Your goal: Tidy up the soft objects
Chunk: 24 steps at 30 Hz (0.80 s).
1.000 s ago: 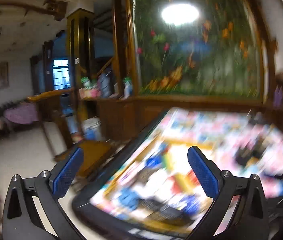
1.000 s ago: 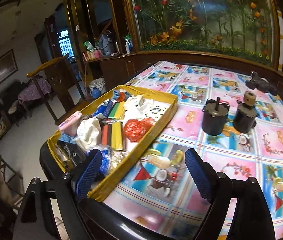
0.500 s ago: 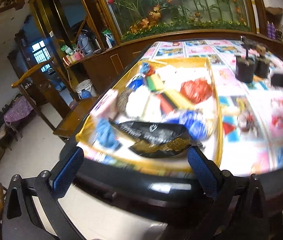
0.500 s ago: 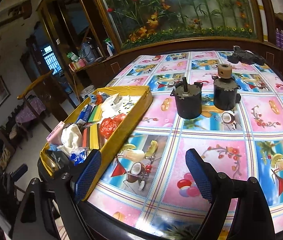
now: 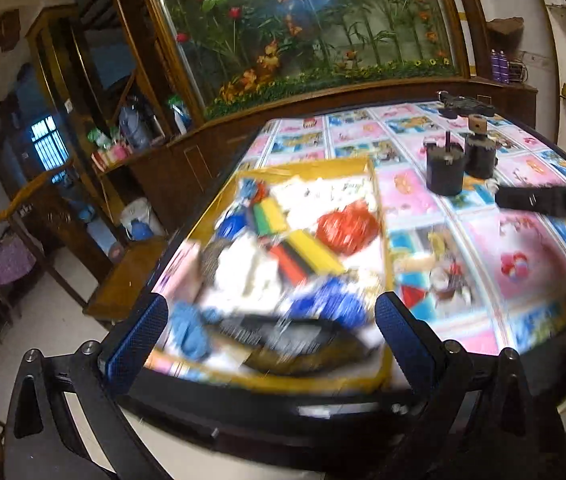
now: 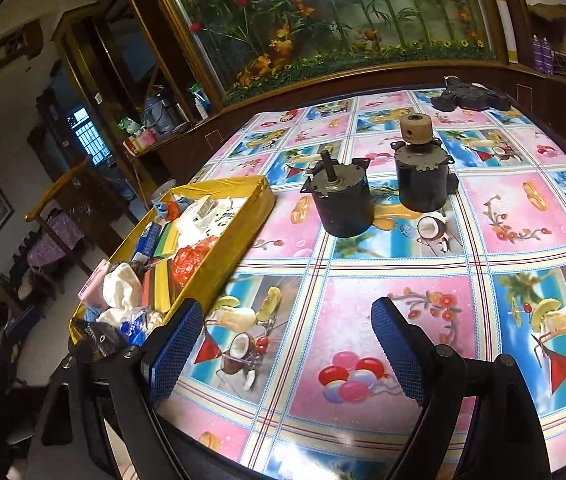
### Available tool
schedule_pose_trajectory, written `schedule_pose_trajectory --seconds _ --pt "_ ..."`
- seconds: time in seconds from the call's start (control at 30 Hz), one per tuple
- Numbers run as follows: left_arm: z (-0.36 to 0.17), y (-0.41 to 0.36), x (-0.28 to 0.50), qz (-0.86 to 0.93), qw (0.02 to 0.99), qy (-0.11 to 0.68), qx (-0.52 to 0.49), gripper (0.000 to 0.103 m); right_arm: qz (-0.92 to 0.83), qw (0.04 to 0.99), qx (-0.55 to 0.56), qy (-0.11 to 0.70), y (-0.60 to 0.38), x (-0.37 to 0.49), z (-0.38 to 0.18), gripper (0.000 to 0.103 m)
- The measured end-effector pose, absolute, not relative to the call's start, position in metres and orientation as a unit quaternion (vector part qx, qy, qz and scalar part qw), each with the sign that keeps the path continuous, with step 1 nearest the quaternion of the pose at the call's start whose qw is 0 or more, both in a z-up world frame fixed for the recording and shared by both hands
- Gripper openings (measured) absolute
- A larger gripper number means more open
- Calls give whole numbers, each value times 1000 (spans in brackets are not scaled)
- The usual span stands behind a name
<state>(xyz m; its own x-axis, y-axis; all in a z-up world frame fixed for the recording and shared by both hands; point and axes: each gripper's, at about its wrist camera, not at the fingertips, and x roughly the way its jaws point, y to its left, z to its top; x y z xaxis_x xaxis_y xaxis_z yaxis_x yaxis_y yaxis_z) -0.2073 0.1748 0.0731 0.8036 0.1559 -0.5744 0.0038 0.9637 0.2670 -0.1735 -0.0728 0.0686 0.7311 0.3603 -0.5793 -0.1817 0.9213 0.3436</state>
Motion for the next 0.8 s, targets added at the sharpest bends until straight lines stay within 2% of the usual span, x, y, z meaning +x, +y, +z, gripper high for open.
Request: schedule_pose_trajectory --seconds 0.23,0.57,0.67,0.8 --pt "32 203 -211 68 912 392 103 103 158 915 141 343 -65 -162 59 87" --pt "30 161 -175 32 922 372 104 103 140 918 140 344 -69 -160 58 87" --pt "44 159 -189 21 935 340 101 103 145 915 135 351 -64 -160 55 87" --pt "100 171 -224 47 973 214 78 103 162 915 104 353 -42 -159 59 87"
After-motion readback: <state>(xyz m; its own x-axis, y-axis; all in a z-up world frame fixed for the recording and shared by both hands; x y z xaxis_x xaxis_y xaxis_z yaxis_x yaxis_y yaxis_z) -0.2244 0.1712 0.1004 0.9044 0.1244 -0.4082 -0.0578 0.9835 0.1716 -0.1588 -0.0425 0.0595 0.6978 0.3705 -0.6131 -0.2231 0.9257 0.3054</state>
